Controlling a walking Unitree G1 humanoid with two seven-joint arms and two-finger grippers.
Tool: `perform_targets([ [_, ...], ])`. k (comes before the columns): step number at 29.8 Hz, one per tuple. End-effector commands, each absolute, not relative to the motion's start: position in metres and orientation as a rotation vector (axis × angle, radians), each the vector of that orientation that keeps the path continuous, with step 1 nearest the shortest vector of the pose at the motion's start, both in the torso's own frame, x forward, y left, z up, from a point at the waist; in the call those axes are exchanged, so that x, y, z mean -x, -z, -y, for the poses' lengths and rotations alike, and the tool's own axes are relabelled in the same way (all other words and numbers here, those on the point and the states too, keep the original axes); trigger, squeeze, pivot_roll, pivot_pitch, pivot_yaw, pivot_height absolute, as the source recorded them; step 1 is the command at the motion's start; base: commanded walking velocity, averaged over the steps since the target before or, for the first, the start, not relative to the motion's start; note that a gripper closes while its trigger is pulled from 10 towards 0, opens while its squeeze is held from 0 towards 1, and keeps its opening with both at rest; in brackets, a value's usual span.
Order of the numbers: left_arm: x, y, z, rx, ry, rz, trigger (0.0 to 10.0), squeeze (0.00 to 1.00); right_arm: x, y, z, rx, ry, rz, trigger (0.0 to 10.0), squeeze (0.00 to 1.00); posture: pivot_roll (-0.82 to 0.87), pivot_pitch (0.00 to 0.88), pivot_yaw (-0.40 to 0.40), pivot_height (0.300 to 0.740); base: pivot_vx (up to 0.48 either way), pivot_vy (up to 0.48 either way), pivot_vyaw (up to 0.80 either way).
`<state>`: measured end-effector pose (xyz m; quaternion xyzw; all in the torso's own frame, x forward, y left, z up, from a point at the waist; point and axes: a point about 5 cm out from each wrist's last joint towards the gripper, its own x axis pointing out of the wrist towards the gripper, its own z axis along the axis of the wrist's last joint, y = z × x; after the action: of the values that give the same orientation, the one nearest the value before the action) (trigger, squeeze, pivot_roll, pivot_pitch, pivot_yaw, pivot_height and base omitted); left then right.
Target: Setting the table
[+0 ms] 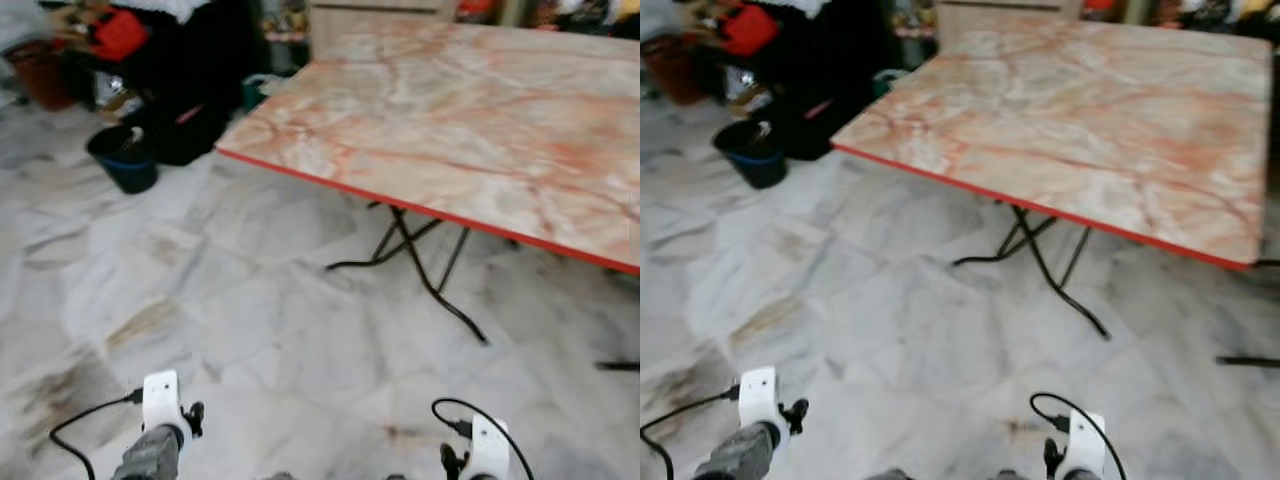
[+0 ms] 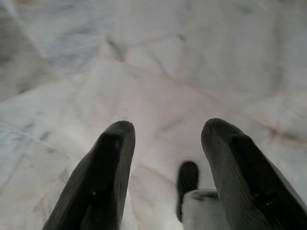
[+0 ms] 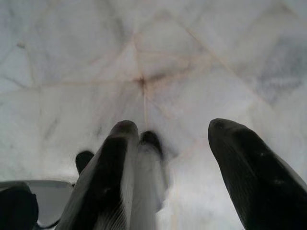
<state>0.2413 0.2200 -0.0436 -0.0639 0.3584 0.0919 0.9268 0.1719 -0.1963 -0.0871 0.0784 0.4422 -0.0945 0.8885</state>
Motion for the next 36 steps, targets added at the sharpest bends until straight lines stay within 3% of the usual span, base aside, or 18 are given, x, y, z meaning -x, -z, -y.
perform_targets([
  [1, -0.235, 0.048, -0.223, 0.109, -0.193, -0.769, 10.0, 0.00, -0.170, 0.088, 0.196, -0.171, 0.203, -0.926, 10.0, 0.00, -0.08, 0.094, 0.087, 0.711, 0.000, 0.000, 0.00],
  [12, -0.240, 0.047, -0.212, 0.158, -0.212, -0.755, 10.0, 0.00, -0.172, 0.086, 0.202, -0.140, 0.169, -0.924, 10.0, 0.00, -0.06, 0.135, 0.026, 0.711, 0.000, -0.121, 0.00],
  [17, -0.237, 0.050, -0.210, 0.181, -0.234, -0.757, 10.0, 0.00, -0.181, 0.082, 0.204, -0.015, 0.098, -0.916, 10.0, 0.00, -0.06, 0.134, -0.006, 0.711, 0.000, -0.266, 0.37],
  [36, -0.226, 0.057, -0.208, 0.191, -0.245, -0.785, 10.0, 0.00, -0.188, 0.079, 0.200, -0.083, 0.083, -0.923, 10.0, 0.00, -0.06, 0.137, -0.021, 0.711, 0.000, -0.249, 0.09],
])
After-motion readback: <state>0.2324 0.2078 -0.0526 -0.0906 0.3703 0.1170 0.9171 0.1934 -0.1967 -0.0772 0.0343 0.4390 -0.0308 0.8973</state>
